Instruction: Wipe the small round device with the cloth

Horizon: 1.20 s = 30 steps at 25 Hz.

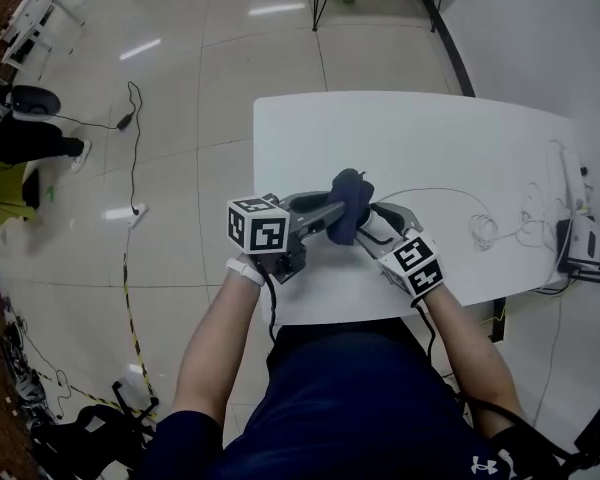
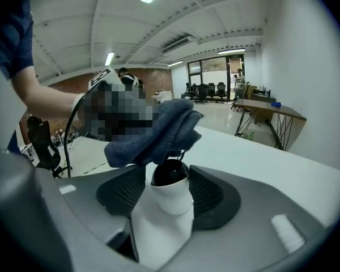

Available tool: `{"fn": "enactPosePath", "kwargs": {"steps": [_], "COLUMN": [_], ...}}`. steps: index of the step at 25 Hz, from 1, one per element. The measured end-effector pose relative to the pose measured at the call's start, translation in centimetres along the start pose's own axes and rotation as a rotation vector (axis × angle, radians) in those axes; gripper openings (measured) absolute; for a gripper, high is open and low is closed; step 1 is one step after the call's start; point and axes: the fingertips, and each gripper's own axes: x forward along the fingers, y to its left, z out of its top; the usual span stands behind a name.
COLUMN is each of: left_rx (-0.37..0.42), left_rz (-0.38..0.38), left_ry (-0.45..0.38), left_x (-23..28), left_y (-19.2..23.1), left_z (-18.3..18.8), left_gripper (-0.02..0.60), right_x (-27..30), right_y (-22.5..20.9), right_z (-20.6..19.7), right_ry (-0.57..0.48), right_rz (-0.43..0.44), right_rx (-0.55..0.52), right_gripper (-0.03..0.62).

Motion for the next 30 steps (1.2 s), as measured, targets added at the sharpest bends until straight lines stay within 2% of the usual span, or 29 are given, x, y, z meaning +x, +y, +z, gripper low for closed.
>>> {"fn": "enactPosePath", "kwargs": {"steps": [4,10,13,17,22,24,26,30], "left_rx": [-0.082,-0.197,-0.160,-0.086,0.013,0.055,0.088,0.157], "left_rz": [0.080,0.161,0.204,0.269,0.386,0.406,0.402,0.342], "left_ry": [0.067,0.106,0.167,0.223,0.299,0.314,0.286,0.115], "left_x": [0.5,0.9,1.5,1.9,2.5,2.6,2.3,0.0], "left_y": [3.7,7.9,8.7,9.5,10.8,10.8,10.2,6.3], "left_z": [-0.9,-3.6,-5.1,-6.2,-7.3,-7.4,-6.5,-1.1], "left_gripper": [0.103,0.103,0.103,0.104,0.106,0.106,0.106,0.106], "right_x": [0.9,1.2,1.3,1.5,1.6,1.6,1.8,1.9], "right_y": [0.0,-0.3,-0.4,-0.2,-0.6,-0.6,-0.5,-0.3], "right_z": [-0.1,-1.0,-1.0,-0.9,-1.3,-1.4,-1.4,-1.3], "right_ry": [0.038,0.066,0.070,0.073,0.071,0.072,0.078,0.094], "right_rz": [-0.046,-0.038,-0.038,-0.043,-0.049,-0.051,-0.054,-0.050], "right_rx": [-0.077,-0.061,-0.043,-0.037,-0.019,-0.008,-0.004,-0.016], "right_gripper": [0.275,0.275,0.276,0.278,0.278,0.278,0.278,0.279]}}
